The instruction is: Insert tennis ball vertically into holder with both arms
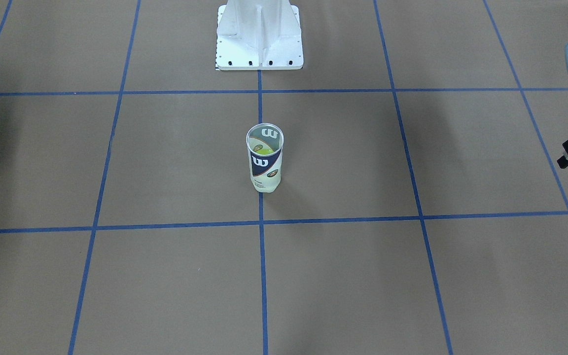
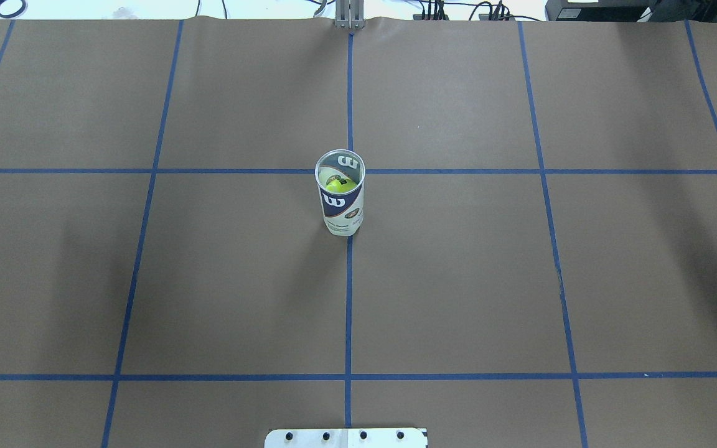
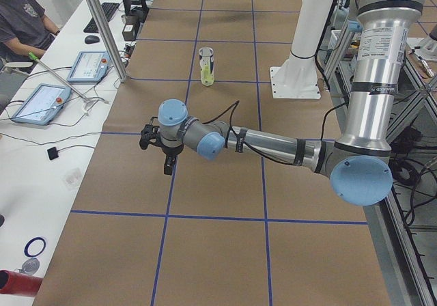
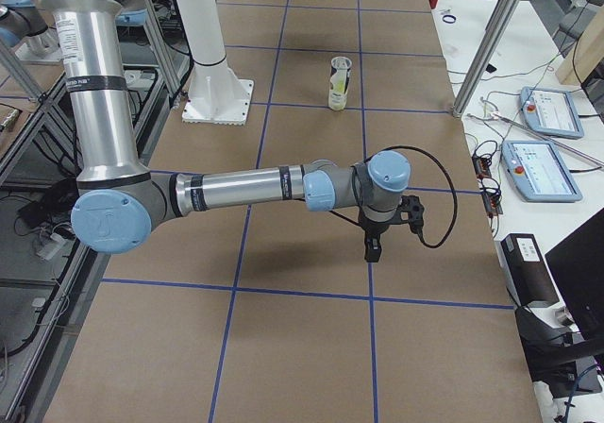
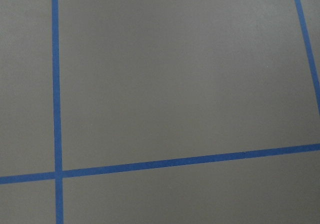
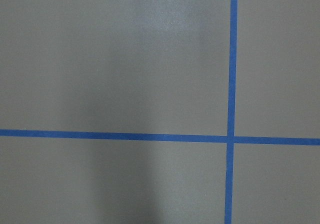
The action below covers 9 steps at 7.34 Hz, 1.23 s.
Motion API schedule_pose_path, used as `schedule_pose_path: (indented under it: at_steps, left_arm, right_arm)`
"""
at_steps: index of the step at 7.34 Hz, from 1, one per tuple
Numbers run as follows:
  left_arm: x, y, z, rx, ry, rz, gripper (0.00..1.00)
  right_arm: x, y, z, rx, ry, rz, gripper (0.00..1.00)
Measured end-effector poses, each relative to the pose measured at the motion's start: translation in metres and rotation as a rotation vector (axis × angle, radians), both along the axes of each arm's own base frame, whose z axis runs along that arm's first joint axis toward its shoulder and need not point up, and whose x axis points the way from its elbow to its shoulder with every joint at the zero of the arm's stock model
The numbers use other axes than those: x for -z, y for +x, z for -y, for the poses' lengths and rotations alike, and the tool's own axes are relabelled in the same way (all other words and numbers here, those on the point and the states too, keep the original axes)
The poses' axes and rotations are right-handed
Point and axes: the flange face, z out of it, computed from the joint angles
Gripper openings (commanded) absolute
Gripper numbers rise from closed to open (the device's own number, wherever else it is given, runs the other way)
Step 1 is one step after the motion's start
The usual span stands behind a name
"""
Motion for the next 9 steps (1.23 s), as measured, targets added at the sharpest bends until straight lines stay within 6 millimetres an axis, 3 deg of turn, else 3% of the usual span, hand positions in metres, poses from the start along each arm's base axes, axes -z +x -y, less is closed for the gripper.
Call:
schedule_pose_path:
  at_steps: [2,5,7,9]
  left_arm:
    - [-0.016,-0.017,-0.015,-0.050,0.056,0.041,1.00]
    - [-0.050,-0.036,-0.044,-0.001,-0.031,0.052,1.00]
    - [-0.054,-0.038,-0.047,0.012,-0.061,0.045,1.00]
    - [-0.044,-0.036,-0.041,0.062,-0.123,0.021,1.00]
  right_arm:
    - [-0.002,0.001,-0.002,0.002,0.005,0.002,0.99]
    - [-0.002,0.001,-0.003,0.003,0.008,0.002,0.99]
    - [-0.002,0.001,-0.005,0.007,0.016,0.002,0.99]
    - [0.000,0.002,-0.008,0.015,0.048,0.003,0.99]
